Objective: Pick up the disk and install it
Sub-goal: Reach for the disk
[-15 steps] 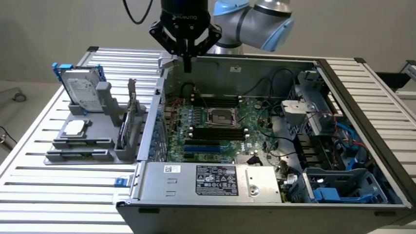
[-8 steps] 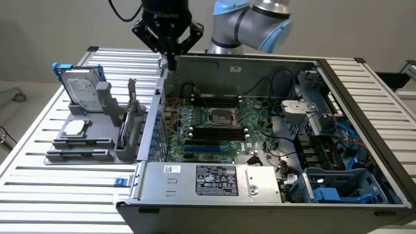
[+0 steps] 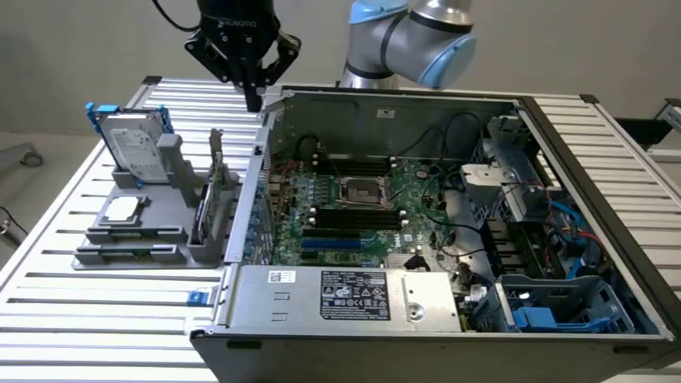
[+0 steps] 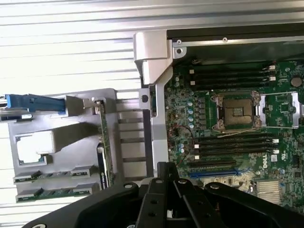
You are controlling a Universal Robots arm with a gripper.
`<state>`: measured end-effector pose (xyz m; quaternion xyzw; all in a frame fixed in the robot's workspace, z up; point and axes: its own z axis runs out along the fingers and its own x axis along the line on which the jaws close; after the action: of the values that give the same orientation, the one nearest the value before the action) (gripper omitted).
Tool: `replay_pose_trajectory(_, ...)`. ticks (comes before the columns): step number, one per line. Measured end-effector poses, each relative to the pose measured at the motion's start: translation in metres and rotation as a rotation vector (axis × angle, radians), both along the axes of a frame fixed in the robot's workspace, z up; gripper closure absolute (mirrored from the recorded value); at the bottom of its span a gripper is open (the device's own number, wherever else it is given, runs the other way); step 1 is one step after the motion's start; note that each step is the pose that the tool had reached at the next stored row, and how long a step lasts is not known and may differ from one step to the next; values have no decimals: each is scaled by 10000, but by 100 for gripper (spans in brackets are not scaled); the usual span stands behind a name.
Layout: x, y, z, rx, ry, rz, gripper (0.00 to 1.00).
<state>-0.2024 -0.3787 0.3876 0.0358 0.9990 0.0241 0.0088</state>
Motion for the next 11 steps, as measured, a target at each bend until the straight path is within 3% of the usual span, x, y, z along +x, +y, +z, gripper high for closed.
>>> replay_pose_trajectory(11, -498, 196, -62, 0, 18, 1, 89)
